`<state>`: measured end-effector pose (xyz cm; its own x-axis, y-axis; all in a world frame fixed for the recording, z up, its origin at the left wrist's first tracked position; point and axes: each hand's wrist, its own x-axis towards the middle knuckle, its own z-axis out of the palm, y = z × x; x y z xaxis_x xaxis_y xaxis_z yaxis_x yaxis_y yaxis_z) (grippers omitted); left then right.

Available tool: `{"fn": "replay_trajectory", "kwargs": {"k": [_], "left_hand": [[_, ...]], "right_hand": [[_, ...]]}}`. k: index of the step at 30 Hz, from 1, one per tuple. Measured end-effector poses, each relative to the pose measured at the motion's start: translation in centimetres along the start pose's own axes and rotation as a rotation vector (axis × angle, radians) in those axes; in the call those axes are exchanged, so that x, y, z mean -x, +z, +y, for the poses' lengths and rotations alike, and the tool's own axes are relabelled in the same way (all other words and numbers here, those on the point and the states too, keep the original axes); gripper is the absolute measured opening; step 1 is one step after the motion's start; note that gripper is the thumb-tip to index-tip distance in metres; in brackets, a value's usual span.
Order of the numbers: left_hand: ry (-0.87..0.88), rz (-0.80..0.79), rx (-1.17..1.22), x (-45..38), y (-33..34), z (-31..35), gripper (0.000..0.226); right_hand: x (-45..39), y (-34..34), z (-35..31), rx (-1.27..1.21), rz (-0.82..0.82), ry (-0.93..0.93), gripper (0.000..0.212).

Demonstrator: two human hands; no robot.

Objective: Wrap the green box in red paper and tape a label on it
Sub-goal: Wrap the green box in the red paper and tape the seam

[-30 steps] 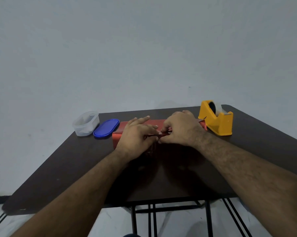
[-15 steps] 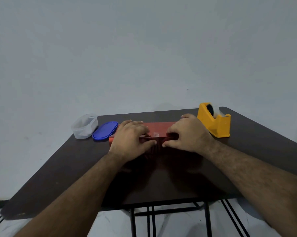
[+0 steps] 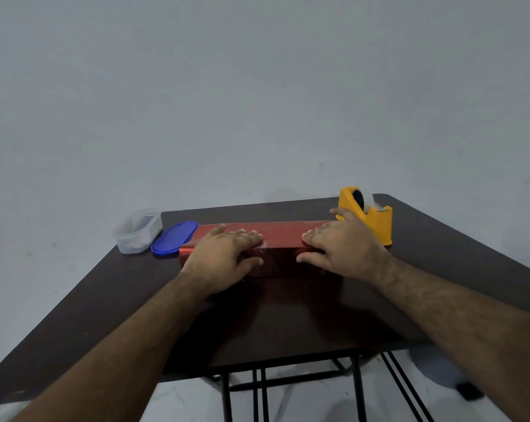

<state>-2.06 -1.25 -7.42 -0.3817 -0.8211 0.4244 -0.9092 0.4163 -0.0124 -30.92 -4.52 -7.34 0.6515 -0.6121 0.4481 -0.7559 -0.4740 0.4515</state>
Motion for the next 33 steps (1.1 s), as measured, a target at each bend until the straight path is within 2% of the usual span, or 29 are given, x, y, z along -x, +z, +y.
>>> {"fn": "replay_trajectory", "kwargs": {"k": [3,6,9,11,14,16,19,21,26,28,30,33], "left_hand": [[-0.011,-0.014,0.013,0.0,-0.2,0.2,0.061],[-0.025,-0.021,0.020,0.2,-0.2,0.3,0.061],[-0.052,0.007,0.019,0.4,-0.5,0.4,0.062],[-0.044,0.048,0.020,0.0,-0.8,1.0,0.069],[0.036,0.058,-0.015,-1.6,-0.7,2.5,0.084],[0.092,-0.009,-0.046,-2.6,-0.3,3.5,0.084],[0.106,-0.134,-0.057,-2.8,0.2,3.8,0.072],[0.111,-0.150,-0.052,-2.5,0.3,3.7,0.068],[0.077,-0.142,0.021,-2.5,-0.3,4.1,0.069],[0.018,-0.092,0.089,-2.9,-0.8,4.5,0.064],[-0.011,-0.029,0.120,-4.0,-1.4,5.6,0.055],[0.042,-0.033,0.106,-7.1,-1.4,8.4,0.041]], "right_hand": [[0.6,0.7,0.5,0.029,0.108,0.020,0.080],[1.5,1.2,1.7,0.038,0.283,0.041,0.076],[2.1,0.8,3.2,-0.116,0.421,0.233,0.075],[1.4,0.3,4.0,-0.290,0.438,0.348,0.065],[-1.3,-0.3,3.7,-0.405,0.307,0.276,0.055],[-2.9,-0.5,2.6,-0.486,0.066,0.180,0.071],[-3.4,-0.1,1.3,-0.376,-0.400,0.082,0.084],[-2.4,0.2,1.3,-0.341,-0.493,0.053,0.088],[-0.7,0.1,3.3,-0.282,-0.437,0.048,0.099],[0.3,-0.5,4.7,-0.362,-0.278,0.123,0.084],[1.2,-0.6,6.2,-0.462,-0.093,0.318,0.063],[0.8,0.2,9.2,-0.362,0.007,0.710,0.041]]}}
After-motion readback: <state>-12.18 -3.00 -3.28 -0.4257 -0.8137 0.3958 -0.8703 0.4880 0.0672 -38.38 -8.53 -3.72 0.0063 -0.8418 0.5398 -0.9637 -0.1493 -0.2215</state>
